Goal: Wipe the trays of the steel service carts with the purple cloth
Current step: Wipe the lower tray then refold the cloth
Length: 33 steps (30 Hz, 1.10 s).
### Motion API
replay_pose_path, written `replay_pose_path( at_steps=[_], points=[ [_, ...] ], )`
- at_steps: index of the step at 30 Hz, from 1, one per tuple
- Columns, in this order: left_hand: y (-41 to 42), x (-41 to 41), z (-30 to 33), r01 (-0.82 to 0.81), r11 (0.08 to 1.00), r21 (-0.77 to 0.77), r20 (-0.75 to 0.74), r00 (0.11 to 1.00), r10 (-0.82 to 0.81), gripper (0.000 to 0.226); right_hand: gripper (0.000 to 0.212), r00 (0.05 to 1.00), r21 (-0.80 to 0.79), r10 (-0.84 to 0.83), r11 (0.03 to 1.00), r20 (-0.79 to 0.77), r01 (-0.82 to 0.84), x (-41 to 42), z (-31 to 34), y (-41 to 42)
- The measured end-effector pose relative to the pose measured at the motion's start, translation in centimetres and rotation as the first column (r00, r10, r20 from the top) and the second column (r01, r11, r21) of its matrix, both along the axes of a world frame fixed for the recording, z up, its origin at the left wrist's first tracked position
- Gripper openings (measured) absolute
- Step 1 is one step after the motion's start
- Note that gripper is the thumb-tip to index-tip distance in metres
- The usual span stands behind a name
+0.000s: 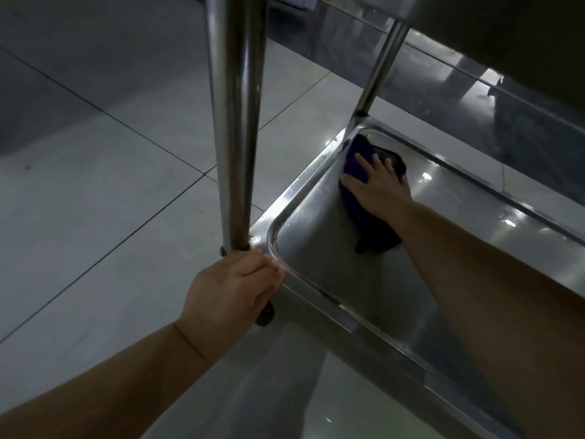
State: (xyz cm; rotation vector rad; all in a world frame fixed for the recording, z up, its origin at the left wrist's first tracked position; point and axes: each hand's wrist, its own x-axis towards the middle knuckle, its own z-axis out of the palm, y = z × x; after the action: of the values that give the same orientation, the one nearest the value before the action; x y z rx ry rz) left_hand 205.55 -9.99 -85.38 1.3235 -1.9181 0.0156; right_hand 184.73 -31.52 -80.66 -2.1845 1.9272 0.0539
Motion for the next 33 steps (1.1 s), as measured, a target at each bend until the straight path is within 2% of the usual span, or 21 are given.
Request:
replay_pose_path(
  at_steps=[4,8,12,16,21,26,28,30,32,33],
  points=[
    [0.1,-0.2,0.3,-0.005,1.000,-0.011,-0.008,1.000,0.005,0.023,0.069,0.993,-0.016,0.113,0.993,-0.038,-0.114,2.0,-0.1,3.2],
    [0.5,-0.1,1.0,-0.004,0.997,0.077,0.005,1.000,0.004,0.025,0.073,0.973,-0.022,0.218,0.975,-0.082,-0.220,4.6,0.1,7.7],
    [0.8,0.4,1.2,-0.013,0.986,0.166,-0.016,1.000,0.016,0.012,0.073,0.946,-0.035,0.322,0.945,-0.039,-0.324,5.4,-0.5,12.3],
    [1.1,0.4,1.3,-0.049,0.986,0.161,0.040,0.998,0.043,0.007,0.068,0.915,0.005,0.404,0.915,0.011,-0.404,4.2,-0.6,15.3],
    [1.6,-0.4,2.1,-0.069,0.984,0.163,0.084,0.995,0.056,0.016,0.065,0.924,0.000,0.378,0.926,0.058,-0.378,-0.8,-0.3,18.9],
    [2.1,-0.9,2.2,-0.080,0.986,0.150,0.114,0.991,0.063,0.013,0.077,0.943,-0.006,0.334,0.943,-0.016,-0.334,-8.8,0.1,23.1],
    [2.3,-0.9,1.8,-0.067,0.989,0.134,0.128,0.991,0.050,0.024,0.077,0.949,0.016,0.310,0.951,-0.048,-0.310,-12.3,0.5,24.7],
    [2.6,-1.3,1.5,-0.070,0.989,0.128,0.102,0.993,0.057,0.023,0.081,0.947,0.050,0.308,0.951,-0.088,-0.304,-15.1,0.9,26.0],
    [3.1,-1.9,1.5,-0.102,0.986,0.129,0.026,0.995,0.100,0.007,0.083,0.945,0.057,0.309,0.951,-0.106,-0.304,-16.3,1.2,27.0],
    [3.3,-2.2,1.6,-0.123,0.982,0.141,-0.010,0.992,0.126,0.014,0.081,0.944,0.054,0.312,0.950,-0.108,-0.308,-16.3,1.2,27.1]
  ],
)
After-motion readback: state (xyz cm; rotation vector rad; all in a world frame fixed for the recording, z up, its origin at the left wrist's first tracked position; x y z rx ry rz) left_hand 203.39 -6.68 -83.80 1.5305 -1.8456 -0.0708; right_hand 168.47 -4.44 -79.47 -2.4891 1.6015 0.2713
